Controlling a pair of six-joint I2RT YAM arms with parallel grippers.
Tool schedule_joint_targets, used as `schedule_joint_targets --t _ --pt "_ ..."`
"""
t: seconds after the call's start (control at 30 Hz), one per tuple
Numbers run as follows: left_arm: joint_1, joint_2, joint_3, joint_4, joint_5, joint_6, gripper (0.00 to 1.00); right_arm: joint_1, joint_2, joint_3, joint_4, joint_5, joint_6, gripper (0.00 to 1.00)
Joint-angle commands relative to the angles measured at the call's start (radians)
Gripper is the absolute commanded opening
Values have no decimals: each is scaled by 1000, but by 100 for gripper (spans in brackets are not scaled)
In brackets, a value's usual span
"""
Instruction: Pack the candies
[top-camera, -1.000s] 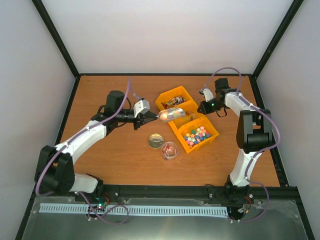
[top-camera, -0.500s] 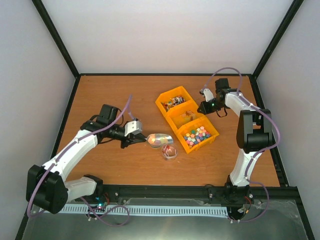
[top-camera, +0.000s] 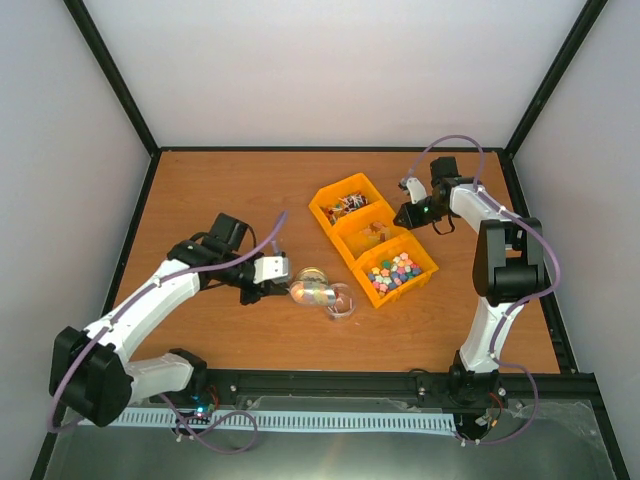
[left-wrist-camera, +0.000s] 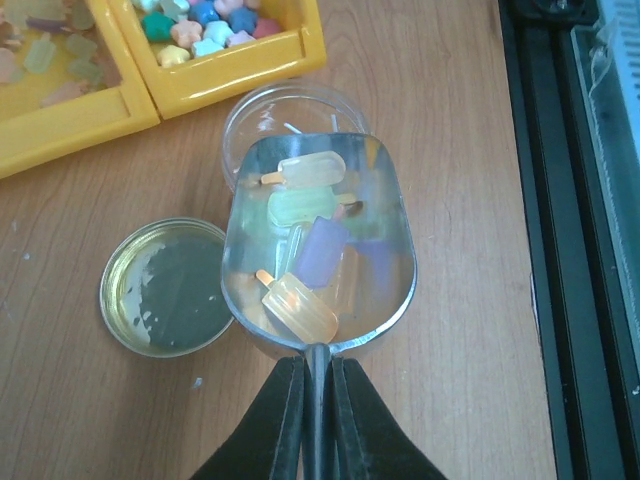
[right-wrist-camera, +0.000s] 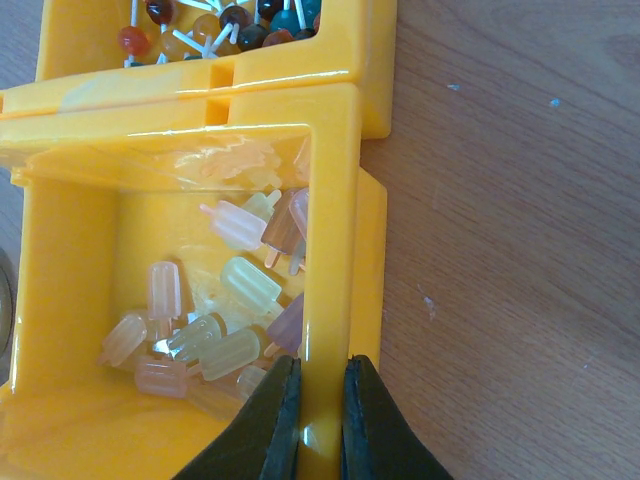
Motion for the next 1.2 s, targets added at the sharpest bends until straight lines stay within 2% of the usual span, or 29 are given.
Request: schedule_joint_targets --t 0.0,1.17 --pt "-67 20 73 -9 -116 25 1 11 32 -12 -51 -20 -25 3" --pt "-154 97 292 -181 -329 44 1 10 39 -6 -54 -15 -22 3"
